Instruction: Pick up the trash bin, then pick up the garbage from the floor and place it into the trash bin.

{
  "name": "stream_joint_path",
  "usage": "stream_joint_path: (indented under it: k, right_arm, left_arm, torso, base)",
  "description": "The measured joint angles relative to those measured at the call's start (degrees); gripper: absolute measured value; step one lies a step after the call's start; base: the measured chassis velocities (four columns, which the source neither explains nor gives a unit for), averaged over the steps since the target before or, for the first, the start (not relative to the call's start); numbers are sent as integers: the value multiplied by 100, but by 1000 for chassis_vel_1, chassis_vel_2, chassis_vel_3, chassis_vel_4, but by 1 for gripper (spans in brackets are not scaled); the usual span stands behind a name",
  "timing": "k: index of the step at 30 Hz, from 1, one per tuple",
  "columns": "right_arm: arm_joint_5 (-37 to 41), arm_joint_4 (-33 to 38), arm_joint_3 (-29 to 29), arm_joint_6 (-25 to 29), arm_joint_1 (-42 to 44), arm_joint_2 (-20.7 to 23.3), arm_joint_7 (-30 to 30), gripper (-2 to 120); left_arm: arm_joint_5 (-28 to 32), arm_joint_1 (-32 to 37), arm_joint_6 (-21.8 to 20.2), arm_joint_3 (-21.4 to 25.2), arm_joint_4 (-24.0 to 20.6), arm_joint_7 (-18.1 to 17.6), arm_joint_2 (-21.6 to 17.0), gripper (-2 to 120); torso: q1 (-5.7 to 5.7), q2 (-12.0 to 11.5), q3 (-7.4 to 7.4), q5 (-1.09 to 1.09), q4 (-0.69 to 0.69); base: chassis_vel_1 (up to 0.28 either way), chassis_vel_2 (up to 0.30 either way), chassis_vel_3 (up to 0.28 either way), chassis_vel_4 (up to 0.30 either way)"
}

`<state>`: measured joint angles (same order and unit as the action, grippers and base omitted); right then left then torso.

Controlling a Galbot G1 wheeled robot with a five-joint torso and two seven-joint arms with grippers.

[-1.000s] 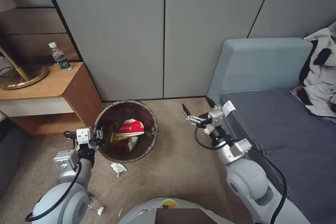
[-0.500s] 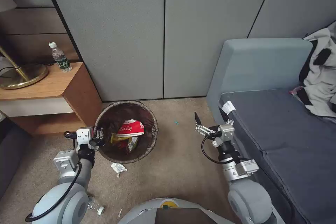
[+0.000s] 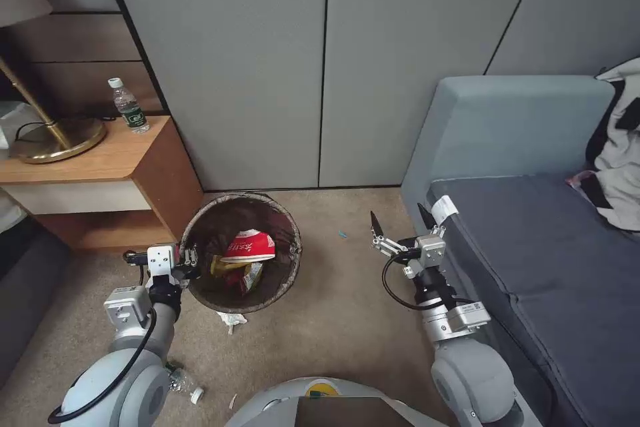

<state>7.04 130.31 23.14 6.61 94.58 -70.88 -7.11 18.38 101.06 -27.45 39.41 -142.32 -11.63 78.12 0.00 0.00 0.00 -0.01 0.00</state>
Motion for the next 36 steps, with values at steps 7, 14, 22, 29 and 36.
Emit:
stream_joint_path:
  k: [7,14,22,29,36]
  right_arm:
    - [148,-15,-76,-64,-14,11,-59,100]
    - [180,-27,-69,-74,-30,48,-84,100]
    - [211,-69,-67,-82,-80,73,-91,100]
    - [249,-126,-89,-86,-111,70,-111,100]
    - [262,-143,-93,-92,-141,80,-117,100]
  left_arm:
    - [-23,5,1,-2,5,5,12,4]
    - [-32,17,9,-3,5,6,10,4]
    - [-33,26,16,-9,-9,7,1,4]
    - [-47,38,19,-13,-22,7,4,4]
    - [-52,45,23,-10,-33,7,2,4]
  torso:
    - [0,0,0,0,1]
    - [0,0,0,0,0]
    - [0,0,0,1,1]
    - [0,0,0,1,-1]
    - [0,0,0,1,0]
  base:
    - [81,75,83,81]
    - [97,90,92,82]
    - [91,88,91,91]
    - [66,74,74,80]
    - [89,79,87,97]
